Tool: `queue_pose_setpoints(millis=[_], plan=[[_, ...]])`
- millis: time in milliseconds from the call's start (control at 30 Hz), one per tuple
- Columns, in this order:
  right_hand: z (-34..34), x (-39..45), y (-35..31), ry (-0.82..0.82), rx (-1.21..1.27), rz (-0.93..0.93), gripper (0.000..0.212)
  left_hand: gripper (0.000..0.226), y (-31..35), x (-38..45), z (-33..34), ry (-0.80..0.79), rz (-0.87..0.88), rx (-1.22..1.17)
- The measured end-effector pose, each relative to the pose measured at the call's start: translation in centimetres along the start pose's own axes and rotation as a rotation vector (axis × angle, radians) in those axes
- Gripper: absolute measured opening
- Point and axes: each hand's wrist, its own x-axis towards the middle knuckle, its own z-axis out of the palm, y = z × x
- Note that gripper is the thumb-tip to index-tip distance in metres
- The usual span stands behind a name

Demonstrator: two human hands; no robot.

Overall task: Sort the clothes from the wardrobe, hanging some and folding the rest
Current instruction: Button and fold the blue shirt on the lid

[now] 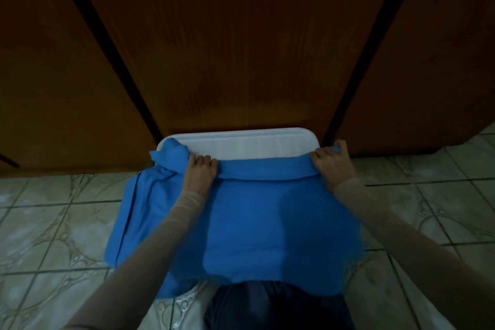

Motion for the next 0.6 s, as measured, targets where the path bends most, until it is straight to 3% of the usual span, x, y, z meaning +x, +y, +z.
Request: queue_pose_setpoints(millis=[267,433,500,600], plan=[[0.4,-2.6,0.8,-0.098,0.101,0.103,0.039,0.06,0.3,-2.8,-0.5,-0.014,0.061,-0.18],[0.1,-2.9,0.0,-0.162,0.174,0.161,0.045,0.064,0.4,-3.5,-1.0,-0.28,0.038,-0.219],[0.0,-2.9,-0.6,-0.143,0.251,0.157,0.043,0.07,0.5,-3.5,-1.8,-0.291,0.031,-0.292],[-0.1,-2.6,-2.4,-0.074,0.485,0.089,0.038,0.053,1.5,-3.0,-2.4,-0.235,-0.028,-0.425]])
